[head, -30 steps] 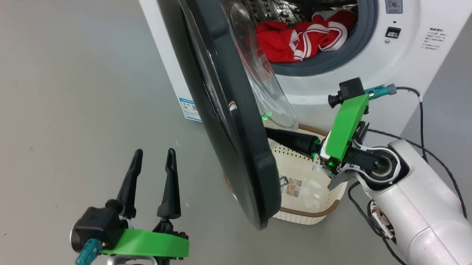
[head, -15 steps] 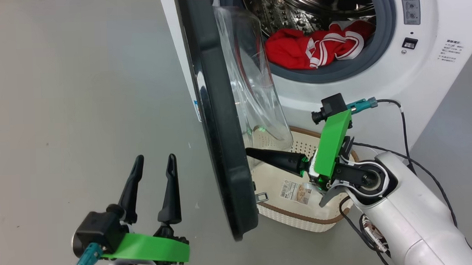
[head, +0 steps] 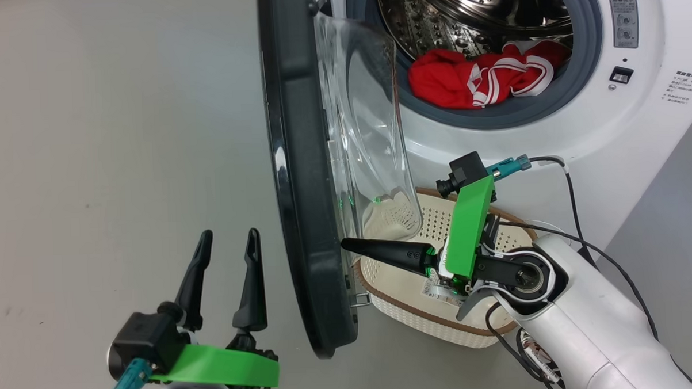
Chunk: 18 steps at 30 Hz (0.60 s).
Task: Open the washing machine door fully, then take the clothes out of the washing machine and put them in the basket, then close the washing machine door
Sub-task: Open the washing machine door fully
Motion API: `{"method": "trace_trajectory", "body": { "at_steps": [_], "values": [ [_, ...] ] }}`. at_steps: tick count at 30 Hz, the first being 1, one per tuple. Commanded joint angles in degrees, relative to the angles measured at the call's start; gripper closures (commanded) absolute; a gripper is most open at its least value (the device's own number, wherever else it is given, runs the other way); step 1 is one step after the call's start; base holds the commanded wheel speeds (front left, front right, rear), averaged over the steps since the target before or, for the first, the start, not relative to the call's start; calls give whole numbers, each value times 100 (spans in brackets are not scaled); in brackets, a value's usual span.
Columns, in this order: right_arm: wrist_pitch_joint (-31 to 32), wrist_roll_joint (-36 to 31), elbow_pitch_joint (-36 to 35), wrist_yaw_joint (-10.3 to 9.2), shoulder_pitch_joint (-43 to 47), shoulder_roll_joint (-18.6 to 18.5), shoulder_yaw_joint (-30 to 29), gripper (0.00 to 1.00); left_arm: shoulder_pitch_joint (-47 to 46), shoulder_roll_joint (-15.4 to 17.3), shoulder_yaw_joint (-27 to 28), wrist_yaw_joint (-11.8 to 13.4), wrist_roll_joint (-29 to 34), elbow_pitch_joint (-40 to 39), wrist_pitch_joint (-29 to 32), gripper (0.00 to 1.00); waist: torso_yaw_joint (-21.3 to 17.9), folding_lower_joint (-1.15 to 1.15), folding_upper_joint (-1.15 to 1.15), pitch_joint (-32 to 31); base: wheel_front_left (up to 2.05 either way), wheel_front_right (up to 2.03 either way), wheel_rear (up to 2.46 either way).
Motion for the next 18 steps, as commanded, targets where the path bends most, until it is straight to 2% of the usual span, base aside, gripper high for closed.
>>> {"method": "trace_trajectory", "body": {
  "at_steps": [1, 12, 18],
  "values": [
    [-37, 95, -194, 44, 0, 170, 115, 100, -10, 86, 177, 48, -27, -164, -28, 0, 17, 0, 0, 10, 0, 0, 0],
    [-114, 202, -230, 44, -39, 121, 269, 100, -1, 85, 223, 53, -28, -210, -28, 0, -11, 0, 0, 52, 0, 0, 0],
    [-475, 58, -413, 44, -37, -45, 303, 100, -3, 85, 254, 60, -40, -272, -28, 0, -52, 0, 0, 108, 0, 0, 0]
  ]
}}
